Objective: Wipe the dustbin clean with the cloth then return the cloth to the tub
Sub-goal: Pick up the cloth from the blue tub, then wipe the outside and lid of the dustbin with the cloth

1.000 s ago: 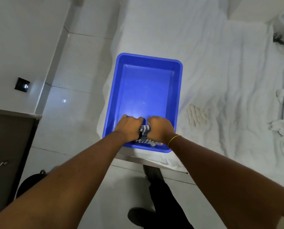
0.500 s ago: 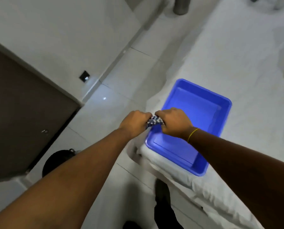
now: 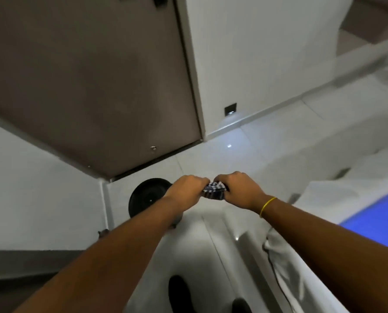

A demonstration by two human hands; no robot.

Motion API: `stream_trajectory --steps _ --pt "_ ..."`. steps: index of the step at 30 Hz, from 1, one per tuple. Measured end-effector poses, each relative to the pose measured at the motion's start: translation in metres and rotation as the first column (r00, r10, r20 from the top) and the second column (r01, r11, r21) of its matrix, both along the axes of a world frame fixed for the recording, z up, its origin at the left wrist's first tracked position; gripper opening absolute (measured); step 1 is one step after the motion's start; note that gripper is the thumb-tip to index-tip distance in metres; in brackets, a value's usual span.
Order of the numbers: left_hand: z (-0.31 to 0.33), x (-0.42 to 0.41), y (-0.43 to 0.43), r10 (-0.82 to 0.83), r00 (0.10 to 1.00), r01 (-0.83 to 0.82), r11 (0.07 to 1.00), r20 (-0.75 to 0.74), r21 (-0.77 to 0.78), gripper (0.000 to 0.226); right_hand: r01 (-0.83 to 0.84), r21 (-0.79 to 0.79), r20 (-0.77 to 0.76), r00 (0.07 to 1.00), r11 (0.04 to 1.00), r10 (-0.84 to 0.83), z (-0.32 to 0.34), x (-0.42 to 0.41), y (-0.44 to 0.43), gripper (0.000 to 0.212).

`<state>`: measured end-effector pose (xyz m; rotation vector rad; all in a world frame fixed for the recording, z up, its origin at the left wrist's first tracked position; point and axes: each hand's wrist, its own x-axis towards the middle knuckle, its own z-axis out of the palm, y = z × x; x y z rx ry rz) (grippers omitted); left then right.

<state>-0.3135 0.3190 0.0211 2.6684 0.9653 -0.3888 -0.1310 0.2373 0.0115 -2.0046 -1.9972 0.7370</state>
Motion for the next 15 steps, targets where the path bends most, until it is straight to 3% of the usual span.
stream_trajectory --steps 7,15 --pt "-0.126 -0.088 0.068 0.067 0.998 -0.067 0.997 0.002 0.04 0.014 -0.045 -0.042 -0.192 0.981 0.998 0.036 -0.129 -0.083 0.081 0.012" --pt "-0.277 -0.116 0.135 0.038 0.996 -0.055 0.971 0.077 0.231 0.014 -0.023 0.083 -0.22 0.975 0.996 0.041 -0.285 -0.102 0.158 0.017"
